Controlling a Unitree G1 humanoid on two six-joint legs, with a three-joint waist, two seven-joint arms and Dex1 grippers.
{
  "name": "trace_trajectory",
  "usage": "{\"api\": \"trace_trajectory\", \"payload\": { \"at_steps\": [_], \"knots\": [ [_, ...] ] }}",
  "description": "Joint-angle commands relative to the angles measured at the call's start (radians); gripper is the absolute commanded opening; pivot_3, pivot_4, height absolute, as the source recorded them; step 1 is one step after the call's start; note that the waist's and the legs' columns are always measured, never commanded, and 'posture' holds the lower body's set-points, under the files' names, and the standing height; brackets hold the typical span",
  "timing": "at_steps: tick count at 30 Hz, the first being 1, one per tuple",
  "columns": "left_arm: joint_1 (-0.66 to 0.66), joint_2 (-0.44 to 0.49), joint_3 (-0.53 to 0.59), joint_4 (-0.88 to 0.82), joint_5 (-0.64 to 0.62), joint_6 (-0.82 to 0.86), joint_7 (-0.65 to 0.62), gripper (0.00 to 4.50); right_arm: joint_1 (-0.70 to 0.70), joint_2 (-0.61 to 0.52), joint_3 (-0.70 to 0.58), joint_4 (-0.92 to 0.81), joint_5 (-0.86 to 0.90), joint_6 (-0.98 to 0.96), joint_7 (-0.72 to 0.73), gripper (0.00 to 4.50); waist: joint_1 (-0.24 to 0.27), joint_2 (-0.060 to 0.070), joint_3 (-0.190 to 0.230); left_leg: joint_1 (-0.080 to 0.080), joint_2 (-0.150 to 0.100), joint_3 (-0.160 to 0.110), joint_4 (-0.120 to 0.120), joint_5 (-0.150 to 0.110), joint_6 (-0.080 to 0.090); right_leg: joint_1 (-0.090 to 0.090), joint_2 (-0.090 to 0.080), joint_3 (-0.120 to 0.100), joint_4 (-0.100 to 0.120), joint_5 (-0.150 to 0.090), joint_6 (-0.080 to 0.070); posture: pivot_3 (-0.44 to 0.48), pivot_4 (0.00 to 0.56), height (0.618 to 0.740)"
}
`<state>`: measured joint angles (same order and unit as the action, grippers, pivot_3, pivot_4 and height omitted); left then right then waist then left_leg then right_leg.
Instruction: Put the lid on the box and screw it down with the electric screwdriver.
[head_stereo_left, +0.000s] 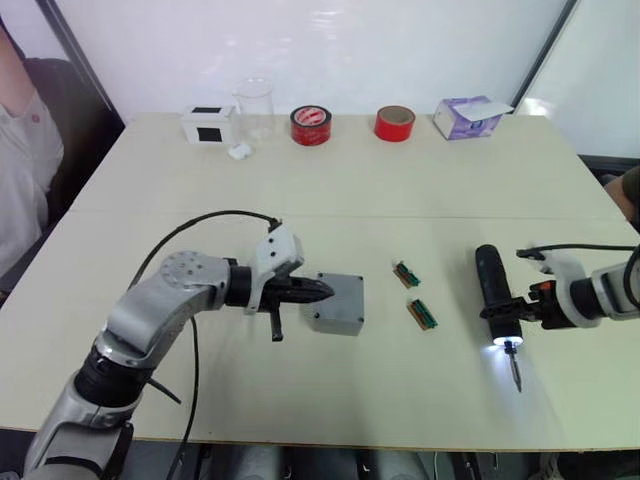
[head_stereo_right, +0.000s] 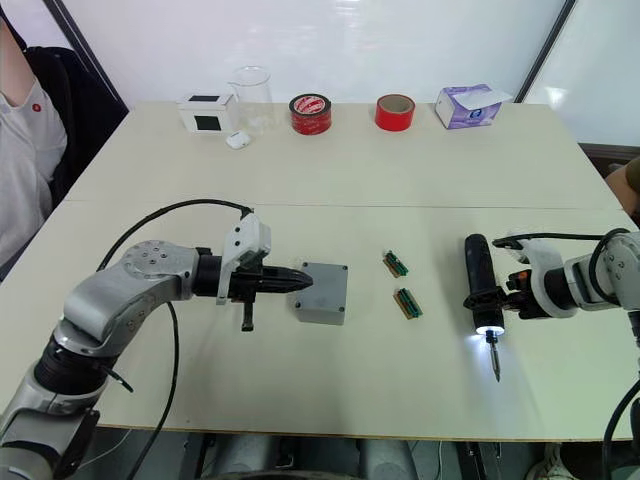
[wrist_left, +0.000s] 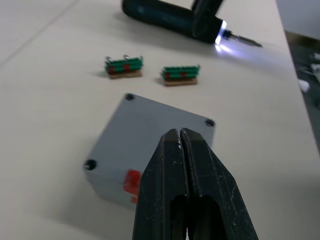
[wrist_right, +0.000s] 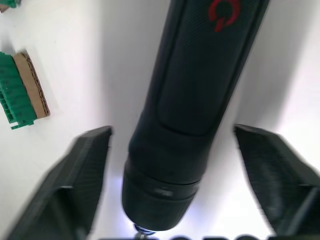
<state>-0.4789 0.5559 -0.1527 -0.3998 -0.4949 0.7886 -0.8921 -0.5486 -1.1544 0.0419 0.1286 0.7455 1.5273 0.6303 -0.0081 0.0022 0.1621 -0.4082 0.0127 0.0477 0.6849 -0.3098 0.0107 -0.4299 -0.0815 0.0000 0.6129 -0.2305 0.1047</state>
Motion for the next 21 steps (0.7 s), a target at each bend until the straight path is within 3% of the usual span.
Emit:
{"api": "trace_trajectory", "payload": {
  "at_steps": [1,5,9,15,21],
  "knots": [
    [-0.007,-0.037,0.116,0.002,-0.019,-0.057,0.086,0.0,-0.04,-0.064,-0.002,-0.012,-0.075,-0.143,0.074,4.48,0.0,0.0,0.0,0.0,0.0,0.0,0.0,0.0,0.0,0.0,0.0,0.0,0.0,0.0,0.001,0.0,0.15,0.74],
    [-0.021,0.04,0.124,0.081,-0.033,-0.01,0.025,0.0,-0.079,-0.065,-0.088,-0.031,-0.07,-0.311,0.199,4.48,-0.005,0.0,0.0,0.001,0.0,0.0,0.0,0.0,0.0,0.0,0.001,0.0,0.0,0.001,0.002,0.0,0.15,0.74],
    [-0.018,0.123,0.067,0.147,0.03,-0.036,-0.021,0.0,-0.005,-0.014,-0.203,-0.237,0.01,-0.421,0.297,4.48,-0.003,0.0,0.0,0.001,0.001,0.0,0.0,0.0,-0.001,0.0,0.003,0.0,0.001,0.001,0.002,0.0,0.15,0.74],
    [0.016,0.169,-0.056,0.159,0.134,-0.102,-0.06,0.0,0.186,0.005,-0.127,-0.585,0.019,-0.475,0.34,4.48,0.015,-0.002,0.001,0.001,0.001,-0.001,0.0,0.001,-0.002,0.001,0.0,-0.001,0.001,0.001,0.002,0.0,0.15,0.74],
    [0.015,0.125,-0.095,0.189,0.155,-0.124,-0.065,0.0,0.222,0.086,-0.027,-0.666,-0.019,-0.503,0.288,4.48,0.021,-0.004,0.001,0.001,0.0,-0.001,0.002,0.001,-0.002,0.001,0.0,-0.001,0.001,0.001,0.001,0.0,0.15,0.74]
  ]
}}
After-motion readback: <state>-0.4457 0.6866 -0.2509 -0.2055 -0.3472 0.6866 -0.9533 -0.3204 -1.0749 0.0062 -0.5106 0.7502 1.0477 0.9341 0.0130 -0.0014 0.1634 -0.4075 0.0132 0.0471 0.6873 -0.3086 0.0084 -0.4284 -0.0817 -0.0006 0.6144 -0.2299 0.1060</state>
